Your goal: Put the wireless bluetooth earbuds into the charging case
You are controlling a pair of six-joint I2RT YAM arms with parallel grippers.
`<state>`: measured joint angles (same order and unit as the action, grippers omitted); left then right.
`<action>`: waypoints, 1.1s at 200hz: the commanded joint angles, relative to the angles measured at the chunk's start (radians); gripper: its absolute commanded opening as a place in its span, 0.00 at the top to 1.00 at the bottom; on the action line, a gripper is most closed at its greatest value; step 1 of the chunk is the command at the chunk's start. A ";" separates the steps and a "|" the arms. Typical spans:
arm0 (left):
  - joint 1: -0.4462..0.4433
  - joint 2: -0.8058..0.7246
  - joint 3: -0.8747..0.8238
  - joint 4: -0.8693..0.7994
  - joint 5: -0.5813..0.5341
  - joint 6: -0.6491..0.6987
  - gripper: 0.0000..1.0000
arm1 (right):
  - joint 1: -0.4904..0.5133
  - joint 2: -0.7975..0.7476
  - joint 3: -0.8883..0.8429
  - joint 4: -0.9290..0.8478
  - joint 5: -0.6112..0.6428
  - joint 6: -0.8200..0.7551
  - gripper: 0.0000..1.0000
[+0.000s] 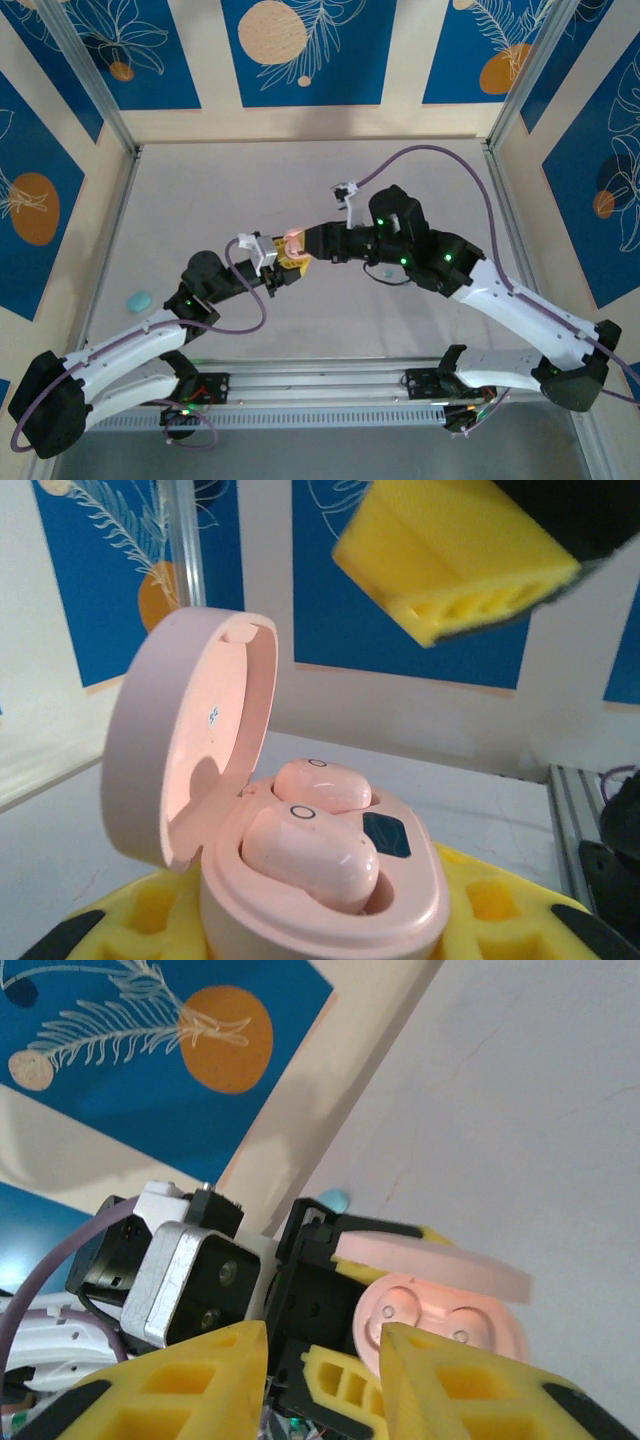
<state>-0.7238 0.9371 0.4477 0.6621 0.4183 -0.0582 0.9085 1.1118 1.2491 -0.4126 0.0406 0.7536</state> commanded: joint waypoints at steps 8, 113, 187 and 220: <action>0.001 -0.006 0.046 0.002 0.105 0.019 0.69 | -0.108 -0.005 0.022 -0.053 -0.002 0.057 0.60; 0.000 -0.017 0.063 0.010 0.075 -0.026 0.67 | -0.167 0.137 0.065 -0.099 -0.309 0.057 0.52; 0.000 -0.006 0.071 0.055 0.082 -0.047 0.67 | -0.256 0.055 -0.152 0.112 -0.608 0.175 0.46; 0.000 0.012 0.077 0.083 0.104 -0.068 0.67 | -0.258 0.099 -0.194 0.222 -0.721 0.237 0.44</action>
<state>-0.7238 0.9440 0.4812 0.6586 0.4931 -0.0978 0.6476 1.1828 1.0840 -0.3008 -0.5262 0.9234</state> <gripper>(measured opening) 0.344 0.559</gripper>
